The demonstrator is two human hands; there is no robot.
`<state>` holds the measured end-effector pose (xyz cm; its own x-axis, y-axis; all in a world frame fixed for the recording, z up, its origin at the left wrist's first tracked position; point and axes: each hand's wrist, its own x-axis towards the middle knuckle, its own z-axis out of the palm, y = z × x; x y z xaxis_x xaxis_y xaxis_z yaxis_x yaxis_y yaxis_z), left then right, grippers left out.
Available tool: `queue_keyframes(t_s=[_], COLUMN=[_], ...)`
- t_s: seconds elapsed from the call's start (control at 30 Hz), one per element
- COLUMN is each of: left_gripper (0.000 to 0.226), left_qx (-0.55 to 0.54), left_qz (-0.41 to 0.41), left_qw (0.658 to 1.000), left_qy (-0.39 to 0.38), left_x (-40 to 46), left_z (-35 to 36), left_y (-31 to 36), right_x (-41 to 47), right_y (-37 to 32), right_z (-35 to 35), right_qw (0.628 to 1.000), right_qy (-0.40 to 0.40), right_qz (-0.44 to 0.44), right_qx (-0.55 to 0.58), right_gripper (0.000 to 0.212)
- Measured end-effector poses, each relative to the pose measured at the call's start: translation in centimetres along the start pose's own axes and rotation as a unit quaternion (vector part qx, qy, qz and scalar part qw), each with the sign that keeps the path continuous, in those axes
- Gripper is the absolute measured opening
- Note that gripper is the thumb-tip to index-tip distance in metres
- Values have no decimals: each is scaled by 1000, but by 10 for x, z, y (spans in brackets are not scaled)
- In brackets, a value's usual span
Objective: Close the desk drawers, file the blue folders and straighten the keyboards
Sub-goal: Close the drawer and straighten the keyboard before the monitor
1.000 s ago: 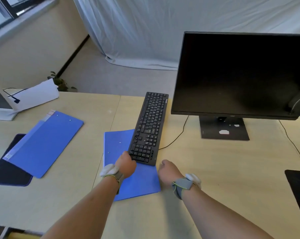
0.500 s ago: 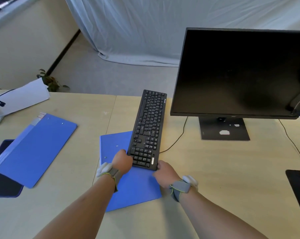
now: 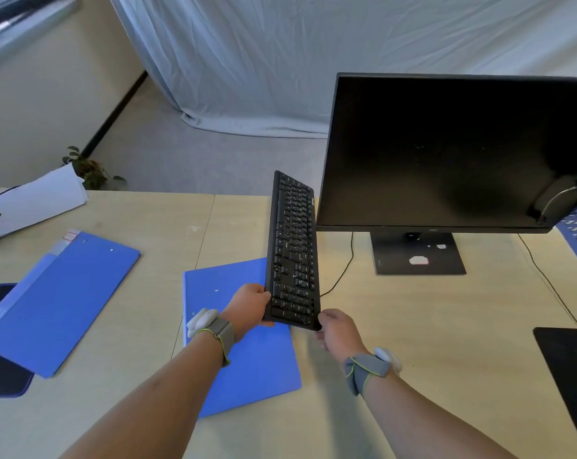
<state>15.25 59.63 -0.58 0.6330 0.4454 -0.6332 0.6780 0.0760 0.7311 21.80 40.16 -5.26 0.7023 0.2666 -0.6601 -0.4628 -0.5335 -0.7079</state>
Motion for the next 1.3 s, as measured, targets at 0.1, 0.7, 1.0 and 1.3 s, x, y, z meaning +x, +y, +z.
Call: queue_keyframes(t_s=[0.1, 0.7, 1.0, 1.3], left_gripper=[19, 25, 33, 23], left_qx=[-5, -209, -88, -164], left_qz=[1, -8, -9, -8], left_qw=[1000, 978, 995, 985], left_qy=[8, -2, -34, 55], left_x=[-6, -85, -121, -119], left_z=[11, 156, 217, 205], left_y=[5, 36, 36, 41], right_x=[-8, -65, -75, -78], right_y=[-2, -3, 13, 21], right_z=[-12, -112, -200, -285], right_qw=[994, 893, 916, 932], right_qy=[20, -97, -101, -150], right_qz=[14, 28, -47, -45], right_qx=[102, 438, 386, 327], right_gripper=[17, 23, 25, 26])
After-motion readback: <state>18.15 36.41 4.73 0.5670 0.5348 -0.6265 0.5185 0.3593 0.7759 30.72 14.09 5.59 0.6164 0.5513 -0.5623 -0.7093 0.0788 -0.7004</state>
